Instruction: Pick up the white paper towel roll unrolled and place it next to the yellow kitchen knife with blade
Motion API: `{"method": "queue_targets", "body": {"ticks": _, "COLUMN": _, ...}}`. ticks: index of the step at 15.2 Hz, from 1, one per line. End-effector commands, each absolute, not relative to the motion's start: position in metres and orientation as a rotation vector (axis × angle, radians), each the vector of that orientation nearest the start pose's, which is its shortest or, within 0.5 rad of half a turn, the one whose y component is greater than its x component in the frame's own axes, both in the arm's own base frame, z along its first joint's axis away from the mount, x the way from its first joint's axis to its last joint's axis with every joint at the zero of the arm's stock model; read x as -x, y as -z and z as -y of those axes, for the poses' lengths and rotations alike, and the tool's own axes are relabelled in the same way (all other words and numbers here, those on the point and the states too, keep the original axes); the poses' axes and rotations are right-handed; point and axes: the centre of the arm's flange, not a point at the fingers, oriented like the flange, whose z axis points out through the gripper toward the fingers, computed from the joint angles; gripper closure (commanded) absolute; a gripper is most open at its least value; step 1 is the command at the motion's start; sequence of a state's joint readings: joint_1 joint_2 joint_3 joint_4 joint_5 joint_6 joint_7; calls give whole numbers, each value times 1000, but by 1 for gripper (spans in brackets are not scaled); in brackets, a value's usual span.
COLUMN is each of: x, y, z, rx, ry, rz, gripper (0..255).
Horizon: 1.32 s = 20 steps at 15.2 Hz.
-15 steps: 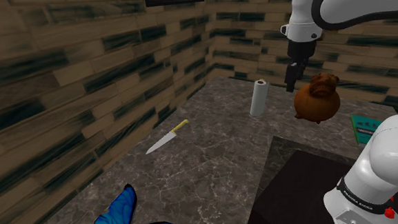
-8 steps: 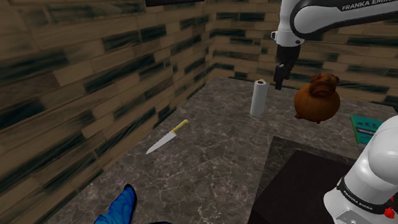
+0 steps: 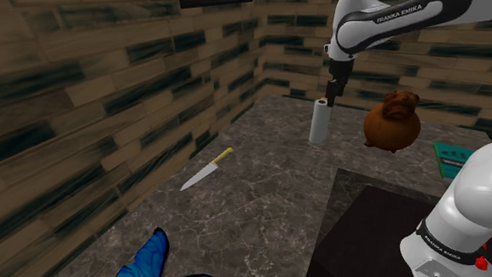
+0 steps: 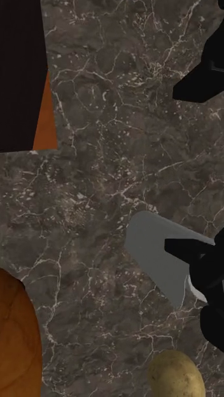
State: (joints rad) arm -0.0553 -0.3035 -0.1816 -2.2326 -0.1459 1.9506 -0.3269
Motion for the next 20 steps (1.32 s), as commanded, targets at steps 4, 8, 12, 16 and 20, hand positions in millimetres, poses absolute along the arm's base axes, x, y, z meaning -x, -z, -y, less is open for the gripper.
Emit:
{"method": "queue_targets", "body": {"ticks": 4, "x": -495, "y": -471, "z": 162, "rx": 3199, "ry": 23, "rz": 262, "gripper": 0}}
{"method": "queue_targets", "body": {"ticks": 8, "x": -532, "y": -453, "z": 194, "rx": 3184, "ry": 46, "rz": 275, "gripper": 0}}
{"method": "queue_targets", "body": {"ticks": 12, "x": -551, "y": -434, "z": 209, "rx": 3177, "ry": 57, "rz": 281, "gripper": 0}}
{"method": "queue_targets", "body": {"ticks": 16, "x": -551, "y": -413, "z": 210, "rx": 3177, "ry": 57, "rz": 281, "gripper": 0}}
{"method": "queue_targets", "body": {"ticks": 20, "x": -552, "y": -405, "z": 211, "rx": 3177, "ry": 57, "rz": 281, "gripper": 0}}
